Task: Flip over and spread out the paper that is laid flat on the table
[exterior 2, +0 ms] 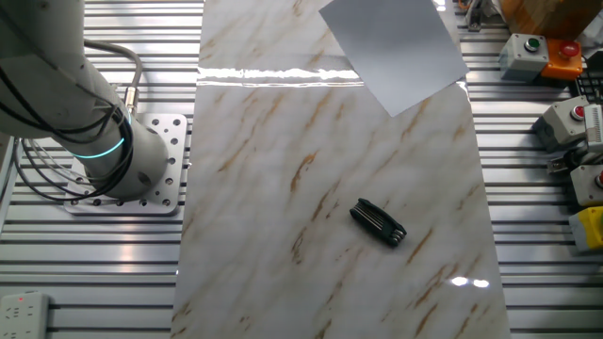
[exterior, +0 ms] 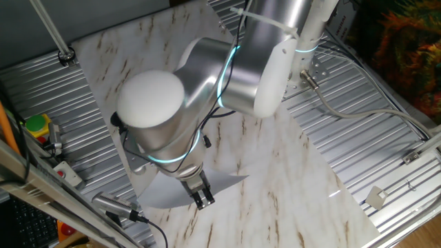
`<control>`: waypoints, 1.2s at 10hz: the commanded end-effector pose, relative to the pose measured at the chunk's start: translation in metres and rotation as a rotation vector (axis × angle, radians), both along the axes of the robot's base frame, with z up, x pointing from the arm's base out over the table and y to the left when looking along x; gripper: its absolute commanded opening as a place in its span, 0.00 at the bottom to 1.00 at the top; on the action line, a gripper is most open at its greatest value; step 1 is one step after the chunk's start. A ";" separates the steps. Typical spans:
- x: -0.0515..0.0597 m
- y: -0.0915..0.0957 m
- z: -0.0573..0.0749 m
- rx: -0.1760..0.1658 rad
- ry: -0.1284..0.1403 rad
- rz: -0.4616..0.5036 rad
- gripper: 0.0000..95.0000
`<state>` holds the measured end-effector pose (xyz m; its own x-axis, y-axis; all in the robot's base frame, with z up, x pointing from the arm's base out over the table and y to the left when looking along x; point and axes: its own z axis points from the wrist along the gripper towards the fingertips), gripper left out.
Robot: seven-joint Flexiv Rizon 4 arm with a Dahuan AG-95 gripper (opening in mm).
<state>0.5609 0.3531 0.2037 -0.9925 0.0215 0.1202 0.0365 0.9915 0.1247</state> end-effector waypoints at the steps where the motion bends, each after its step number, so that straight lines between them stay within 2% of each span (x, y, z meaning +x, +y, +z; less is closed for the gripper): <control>1: -0.005 -0.003 0.001 0.002 -0.013 0.002 0.00; 4: -0.011 -0.006 0.003 0.002 -0.014 0.009 0.00; 7: -0.012 -0.006 0.003 0.001 -0.017 0.018 0.00; 10: -0.012 -0.006 0.003 -0.028 -0.021 0.075 0.00; 12: -0.012 -0.006 0.003 -0.016 -0.033 0.141 0.00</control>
